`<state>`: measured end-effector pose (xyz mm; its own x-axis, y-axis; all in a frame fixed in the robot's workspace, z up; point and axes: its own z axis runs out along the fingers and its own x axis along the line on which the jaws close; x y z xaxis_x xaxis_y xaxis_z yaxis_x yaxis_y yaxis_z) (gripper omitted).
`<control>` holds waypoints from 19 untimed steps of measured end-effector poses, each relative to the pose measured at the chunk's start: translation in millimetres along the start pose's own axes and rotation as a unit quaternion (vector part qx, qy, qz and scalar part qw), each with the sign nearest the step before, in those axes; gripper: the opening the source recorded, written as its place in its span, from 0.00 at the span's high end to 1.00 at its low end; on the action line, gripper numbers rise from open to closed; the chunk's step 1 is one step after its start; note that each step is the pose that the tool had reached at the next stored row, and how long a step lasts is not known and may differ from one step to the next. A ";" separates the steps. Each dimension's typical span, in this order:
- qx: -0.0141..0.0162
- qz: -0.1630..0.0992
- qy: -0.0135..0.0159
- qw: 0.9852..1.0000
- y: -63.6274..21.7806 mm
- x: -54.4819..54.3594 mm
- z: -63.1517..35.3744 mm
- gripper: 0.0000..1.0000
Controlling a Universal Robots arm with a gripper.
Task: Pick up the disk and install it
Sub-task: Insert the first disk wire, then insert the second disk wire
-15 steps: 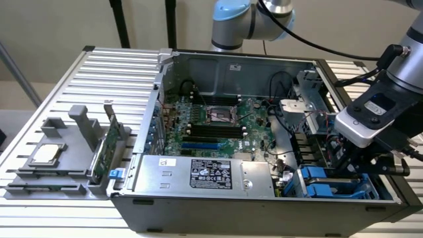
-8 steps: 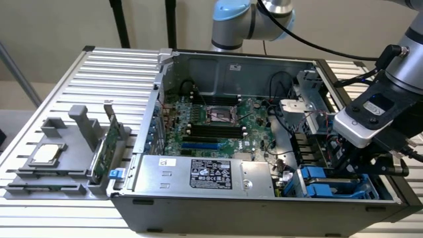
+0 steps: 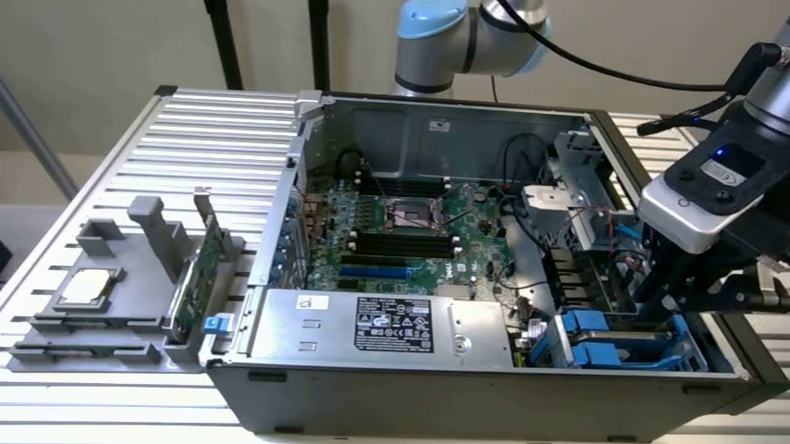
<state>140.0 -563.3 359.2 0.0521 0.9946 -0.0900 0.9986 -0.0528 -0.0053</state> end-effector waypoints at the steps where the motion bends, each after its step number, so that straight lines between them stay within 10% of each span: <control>1: 0.000 0.000 0.000 1.000 -4.0 -0.3 -0.6 0.76; 8: -0.004 0.000 0.000 1.000 -32.5 -2.2 -4.5 0.76; 19: -0.004 0.000 0.000 1.000 -32.7 -2.3 -4.5 0.76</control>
<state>107.3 -563.4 364.1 0.0525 0.9946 -0.0897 0.9986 -0.0525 0.0020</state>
